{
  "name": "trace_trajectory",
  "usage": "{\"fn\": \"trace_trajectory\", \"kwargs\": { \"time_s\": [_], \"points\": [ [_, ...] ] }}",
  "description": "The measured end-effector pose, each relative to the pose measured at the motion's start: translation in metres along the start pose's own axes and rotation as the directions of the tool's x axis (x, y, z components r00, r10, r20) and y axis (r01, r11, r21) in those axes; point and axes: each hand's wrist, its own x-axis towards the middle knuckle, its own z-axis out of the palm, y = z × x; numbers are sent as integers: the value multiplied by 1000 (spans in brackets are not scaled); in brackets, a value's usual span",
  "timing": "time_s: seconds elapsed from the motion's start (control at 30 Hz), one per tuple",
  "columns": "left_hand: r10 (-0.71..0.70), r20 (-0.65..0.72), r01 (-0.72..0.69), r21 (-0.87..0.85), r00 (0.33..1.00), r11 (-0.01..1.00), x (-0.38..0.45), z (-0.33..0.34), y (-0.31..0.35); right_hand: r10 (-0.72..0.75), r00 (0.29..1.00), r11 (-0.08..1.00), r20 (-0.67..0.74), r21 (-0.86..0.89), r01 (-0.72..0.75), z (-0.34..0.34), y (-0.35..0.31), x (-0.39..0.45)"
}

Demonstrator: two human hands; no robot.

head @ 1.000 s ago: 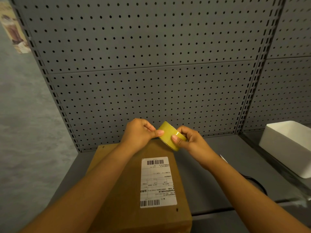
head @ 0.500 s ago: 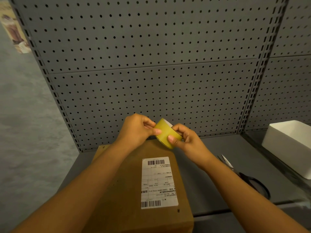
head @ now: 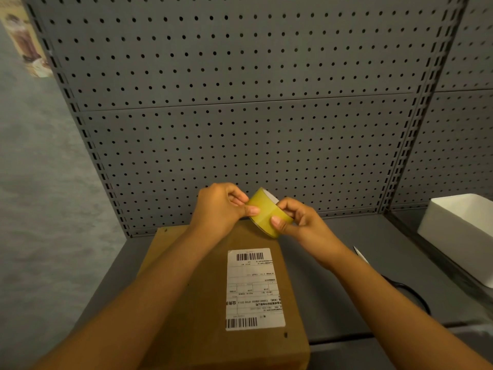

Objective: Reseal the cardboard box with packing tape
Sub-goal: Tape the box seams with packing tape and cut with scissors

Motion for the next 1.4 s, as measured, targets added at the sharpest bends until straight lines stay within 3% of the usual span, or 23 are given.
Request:
{"fn": "trace_trajectory", "kwargs": {
  "time_s": [0.23, 0.4, 0.63, 0.9, 1.13, 1.4],
  "points": [
    [-58, 27, 60, -60, 998, 996, -3, 3, 1, 8, 1000, 999, -7, 32, -8, 1, 0, -1],
    [-68, -6, 68, 24, 998, 997, -4, 3, 1, 27, 1000, 997, -16, 70, -26, -1, 1, -3],
    [-42, -51, 46, 69, 998, 997, -9, -2, -1, 17, 1000, 999, -7, 38, -16, 0, 0, -2],
    [-18, -2, 18, 13, 1000, 1000, -2, -6, -9, 37, 999, 999, 20, -3, -37, -3, 1, -4],
    [54, 160, -107, 344, 986, 933, 0, -1, -9, 1, 1000, 999, 22, -43, 0, 0, 0, -3],
    [-94, 294, 42, 180, 951, 983, 4, -1, -5, -5, 1000, 994, 31, -111, 8, -4, 4, -1]
  ]
}}
